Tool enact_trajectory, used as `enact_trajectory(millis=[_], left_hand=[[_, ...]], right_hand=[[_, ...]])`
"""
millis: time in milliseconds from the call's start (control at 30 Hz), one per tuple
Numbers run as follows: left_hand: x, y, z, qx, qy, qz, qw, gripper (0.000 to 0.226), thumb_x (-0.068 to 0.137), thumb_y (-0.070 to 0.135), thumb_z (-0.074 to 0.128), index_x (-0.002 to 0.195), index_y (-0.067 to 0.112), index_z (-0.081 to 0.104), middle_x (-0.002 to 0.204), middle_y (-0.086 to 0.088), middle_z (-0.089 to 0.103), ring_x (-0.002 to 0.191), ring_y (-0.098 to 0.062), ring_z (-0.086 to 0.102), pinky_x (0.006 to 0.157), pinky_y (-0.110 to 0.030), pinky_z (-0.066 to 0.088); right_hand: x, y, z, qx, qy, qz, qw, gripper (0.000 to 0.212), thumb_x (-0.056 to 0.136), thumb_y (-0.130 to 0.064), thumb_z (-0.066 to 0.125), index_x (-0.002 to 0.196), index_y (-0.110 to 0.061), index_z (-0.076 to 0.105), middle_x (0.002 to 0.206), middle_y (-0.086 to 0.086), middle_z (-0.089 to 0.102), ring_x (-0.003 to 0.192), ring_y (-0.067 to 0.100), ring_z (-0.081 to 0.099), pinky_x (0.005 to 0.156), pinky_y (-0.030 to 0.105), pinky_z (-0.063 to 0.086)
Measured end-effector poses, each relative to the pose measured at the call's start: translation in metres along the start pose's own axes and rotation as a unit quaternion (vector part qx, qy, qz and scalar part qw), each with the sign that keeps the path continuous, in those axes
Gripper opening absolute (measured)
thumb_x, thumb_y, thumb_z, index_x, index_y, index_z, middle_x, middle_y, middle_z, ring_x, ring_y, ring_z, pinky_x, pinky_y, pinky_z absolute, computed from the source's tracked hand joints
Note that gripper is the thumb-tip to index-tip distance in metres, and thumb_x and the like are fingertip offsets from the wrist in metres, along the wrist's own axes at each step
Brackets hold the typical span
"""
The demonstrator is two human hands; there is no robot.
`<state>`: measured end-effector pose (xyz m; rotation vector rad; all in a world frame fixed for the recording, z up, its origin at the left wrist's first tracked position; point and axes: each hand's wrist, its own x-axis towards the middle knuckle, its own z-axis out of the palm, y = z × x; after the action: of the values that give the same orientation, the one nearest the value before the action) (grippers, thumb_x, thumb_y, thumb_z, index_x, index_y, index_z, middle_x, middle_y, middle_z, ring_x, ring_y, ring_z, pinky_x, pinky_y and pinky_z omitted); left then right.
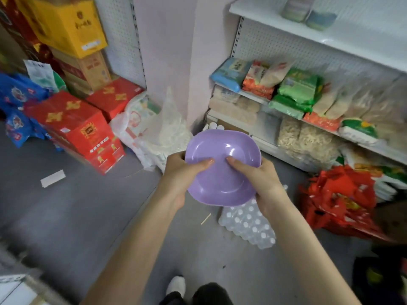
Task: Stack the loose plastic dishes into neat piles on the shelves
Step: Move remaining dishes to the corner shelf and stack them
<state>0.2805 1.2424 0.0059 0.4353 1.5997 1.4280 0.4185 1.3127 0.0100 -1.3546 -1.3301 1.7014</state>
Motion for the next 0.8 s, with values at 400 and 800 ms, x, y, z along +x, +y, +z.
enact_trajectory(millis=[400,800], left_hand=[[0.202,0.057,0.147,0.038,-0.026,-0.038,0.998,0.017,0.076,0.007,0.074,0.088,0.014,0.066,0.087,-0.005,0.07,0.081,-0.021,0.067,0.072,-0.032,0.054],[0.428,0.17,0.23,0.045,-0.068,-0.043,0.996,0.025,0.078,0.003,0.069,0.103,0.0,0.065,0.087,-0.011,0.069,0.07,-0.023,0.065,0.053,-0.024,0.053]], right_hand=[[0.227,-0.064,-0.08,0.019,0.071,0.02,0.997,0.027,0.067,-0.01,0.082,0.088,-0.015,0.065,0.088,0.006,0.072,0.079,0.023,0.069,0.07,0.032,0.056],[0.427,-0.184,-0.124,-0.146,0.048,-0.254,0.955,0.057,0.076,-0.039,0.073,0.127,-0.037,0.049,0.13,-0.019,0.051,0.123,0.003,0.048,0.101,0.02,0.04]])
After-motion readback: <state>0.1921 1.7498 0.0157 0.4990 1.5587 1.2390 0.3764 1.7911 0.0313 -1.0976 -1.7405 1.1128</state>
